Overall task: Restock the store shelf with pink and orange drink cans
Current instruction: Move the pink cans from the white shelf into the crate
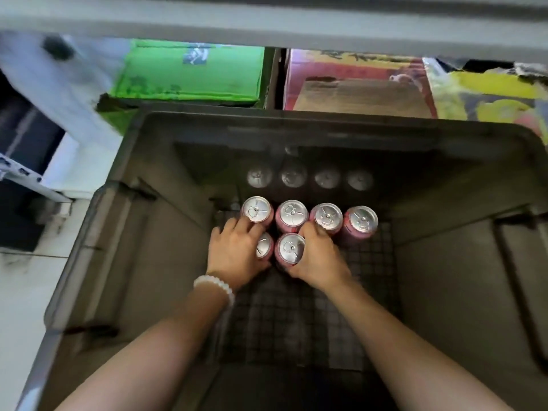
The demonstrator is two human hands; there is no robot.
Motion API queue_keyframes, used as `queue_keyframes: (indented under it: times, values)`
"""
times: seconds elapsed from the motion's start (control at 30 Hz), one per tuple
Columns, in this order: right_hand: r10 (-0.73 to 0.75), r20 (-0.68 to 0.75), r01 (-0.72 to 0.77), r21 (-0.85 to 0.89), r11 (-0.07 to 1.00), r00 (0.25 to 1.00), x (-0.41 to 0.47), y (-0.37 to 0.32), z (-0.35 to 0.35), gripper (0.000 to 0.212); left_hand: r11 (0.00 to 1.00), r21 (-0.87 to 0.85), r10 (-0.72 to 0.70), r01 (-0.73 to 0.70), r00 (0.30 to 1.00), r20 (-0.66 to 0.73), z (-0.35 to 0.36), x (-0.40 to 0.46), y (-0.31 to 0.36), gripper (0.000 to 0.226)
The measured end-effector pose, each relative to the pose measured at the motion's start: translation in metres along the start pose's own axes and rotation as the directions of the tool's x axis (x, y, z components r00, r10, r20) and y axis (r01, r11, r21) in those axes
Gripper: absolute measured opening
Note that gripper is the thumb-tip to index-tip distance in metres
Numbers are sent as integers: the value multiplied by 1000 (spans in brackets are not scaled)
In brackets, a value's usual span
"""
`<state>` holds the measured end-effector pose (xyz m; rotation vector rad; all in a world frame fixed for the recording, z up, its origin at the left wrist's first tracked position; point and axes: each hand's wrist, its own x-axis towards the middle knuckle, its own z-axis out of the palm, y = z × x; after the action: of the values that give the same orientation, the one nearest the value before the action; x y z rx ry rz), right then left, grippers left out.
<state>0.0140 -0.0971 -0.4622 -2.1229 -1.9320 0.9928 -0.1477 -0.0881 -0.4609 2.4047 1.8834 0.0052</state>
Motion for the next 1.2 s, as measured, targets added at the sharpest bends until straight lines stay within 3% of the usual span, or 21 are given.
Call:
queue_keyframes:
  times: [0.13, 0.27, 0.4, 0.47, 0.77, 1.03, 1.2]
  values:
    - [-30, -32, 29, -31, 999, 999, -1, 1, 4, 66, 1000, -7, -12, 12, 1000, 10, 5, -3, -4, 73]
    - [-32, 50, 38, -135, 990, 998, -10, -5, -10, 76, 1000, 14, -20, 18, 991, 133, -7, -2, 2, 70]
    - [-97, 33, 101, -197, 975, 995, -28, -18, -40, 65, 999, -15, -35, 37, 990, 134, -37, -10, 4, 51]
    - [-153, -6, 147, -256, 955, 988, -38, -30, -65, 59, 998, 53, -24, 17, 992, 127, -68, -10, 3, 48]
    - [-362, -172, 298, -314, 902, 916, -70, -135, -209, 50, 994, 110, 12, 8, 984, -180, -248, 10, -8, 49]
    - [-576, -350, 431, -413, 802, 738, -50, -227, -329, 48, 994, 105, 36, 10, 903, -429, -391, 58, -29, 58]
    - [-606, -365, 415, -480, 773, 707, -11, -263, -373, 53, 987, 95, -90, 128, 939, -332, -433, 106, -44, 63]
